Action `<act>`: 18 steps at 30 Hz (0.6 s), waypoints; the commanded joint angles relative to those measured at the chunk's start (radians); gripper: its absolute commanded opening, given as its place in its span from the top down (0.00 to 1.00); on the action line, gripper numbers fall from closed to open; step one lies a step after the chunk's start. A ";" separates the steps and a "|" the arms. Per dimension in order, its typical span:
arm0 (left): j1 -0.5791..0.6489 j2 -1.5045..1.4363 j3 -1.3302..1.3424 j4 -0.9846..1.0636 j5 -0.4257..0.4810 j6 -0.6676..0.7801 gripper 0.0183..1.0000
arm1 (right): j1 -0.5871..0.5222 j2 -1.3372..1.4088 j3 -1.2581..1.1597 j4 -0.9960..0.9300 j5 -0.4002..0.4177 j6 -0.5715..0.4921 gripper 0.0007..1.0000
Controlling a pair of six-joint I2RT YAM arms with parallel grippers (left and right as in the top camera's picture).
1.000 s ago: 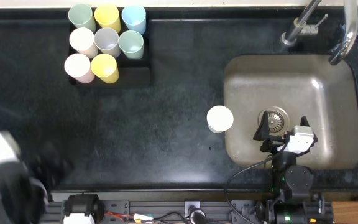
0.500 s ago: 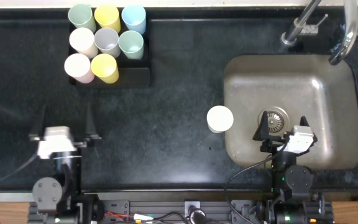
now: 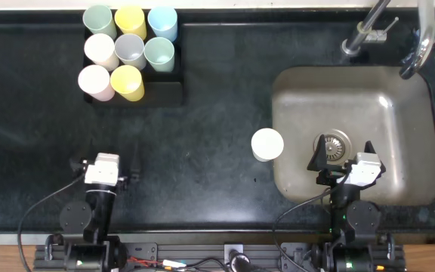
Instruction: Store Cups
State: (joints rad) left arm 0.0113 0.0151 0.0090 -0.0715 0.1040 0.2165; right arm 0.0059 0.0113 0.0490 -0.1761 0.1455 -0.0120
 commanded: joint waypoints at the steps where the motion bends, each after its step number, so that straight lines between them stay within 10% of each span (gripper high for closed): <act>1: 0.003 -0.012 -0.001 -0.014 -0.092 -0.229 0.00 | -0.006 -0.008 0.000 0.007 0.001 -0.003 0.00; 18: 0.000 -0.012 -0.001 -0.013 -0.091 -0.222 0.00 | -0.006 -0.008 0.000 0.007 0.001 -0.003 0.00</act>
State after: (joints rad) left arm 0.0113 0.0151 0.0090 -0.0788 0.0250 0.0151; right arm 0.0059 0.0109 0.0490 -0.1757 0.1455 -0.0116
